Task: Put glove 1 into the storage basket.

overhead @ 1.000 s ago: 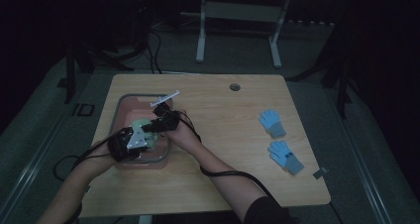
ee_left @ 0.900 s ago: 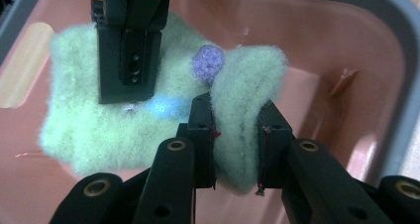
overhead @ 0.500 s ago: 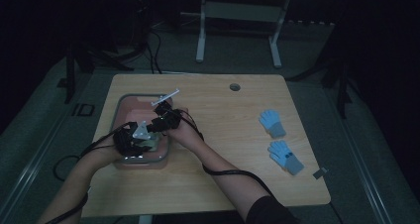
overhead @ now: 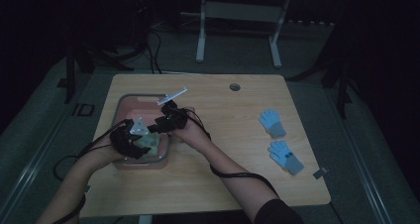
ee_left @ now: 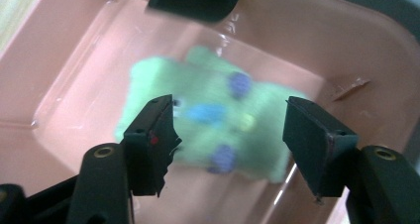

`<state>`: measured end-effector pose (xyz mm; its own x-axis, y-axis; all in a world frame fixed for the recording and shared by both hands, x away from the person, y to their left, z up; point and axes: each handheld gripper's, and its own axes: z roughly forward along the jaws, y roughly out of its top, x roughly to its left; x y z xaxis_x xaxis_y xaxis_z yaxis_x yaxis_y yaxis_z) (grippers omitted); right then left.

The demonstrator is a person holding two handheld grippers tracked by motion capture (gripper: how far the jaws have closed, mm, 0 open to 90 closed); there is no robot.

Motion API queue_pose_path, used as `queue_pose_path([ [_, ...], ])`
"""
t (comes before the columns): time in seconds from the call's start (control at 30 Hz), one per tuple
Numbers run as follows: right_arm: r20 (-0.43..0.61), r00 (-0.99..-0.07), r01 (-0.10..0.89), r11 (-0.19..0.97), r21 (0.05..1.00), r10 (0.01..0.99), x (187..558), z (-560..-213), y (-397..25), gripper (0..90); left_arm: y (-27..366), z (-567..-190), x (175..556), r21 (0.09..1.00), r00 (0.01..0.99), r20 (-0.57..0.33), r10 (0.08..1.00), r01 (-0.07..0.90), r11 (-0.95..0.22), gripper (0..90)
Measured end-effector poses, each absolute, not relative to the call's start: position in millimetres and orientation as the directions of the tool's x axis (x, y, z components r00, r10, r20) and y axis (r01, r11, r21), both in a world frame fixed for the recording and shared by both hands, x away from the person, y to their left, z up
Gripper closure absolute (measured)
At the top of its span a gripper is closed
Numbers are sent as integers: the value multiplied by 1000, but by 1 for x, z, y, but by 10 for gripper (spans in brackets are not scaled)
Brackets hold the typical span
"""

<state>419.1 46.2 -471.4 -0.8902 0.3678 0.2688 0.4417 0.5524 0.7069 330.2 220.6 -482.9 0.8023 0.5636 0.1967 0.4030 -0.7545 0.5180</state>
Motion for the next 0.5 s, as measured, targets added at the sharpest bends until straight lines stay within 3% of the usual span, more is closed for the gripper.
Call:
queue_pose_path([
  [0.27, 260, -897, 425, 538, 728, 357, 414, -455, 22, 491, 210, -461, 323, 587, 756, 196, 625, 420, -692, 363],
  [0.5, 271, -904, 416, 524, 744, 332, 405, -445, -9, 483, 187, -445, 317, 654, 781, 159, 604, 375, -657, 369],
])
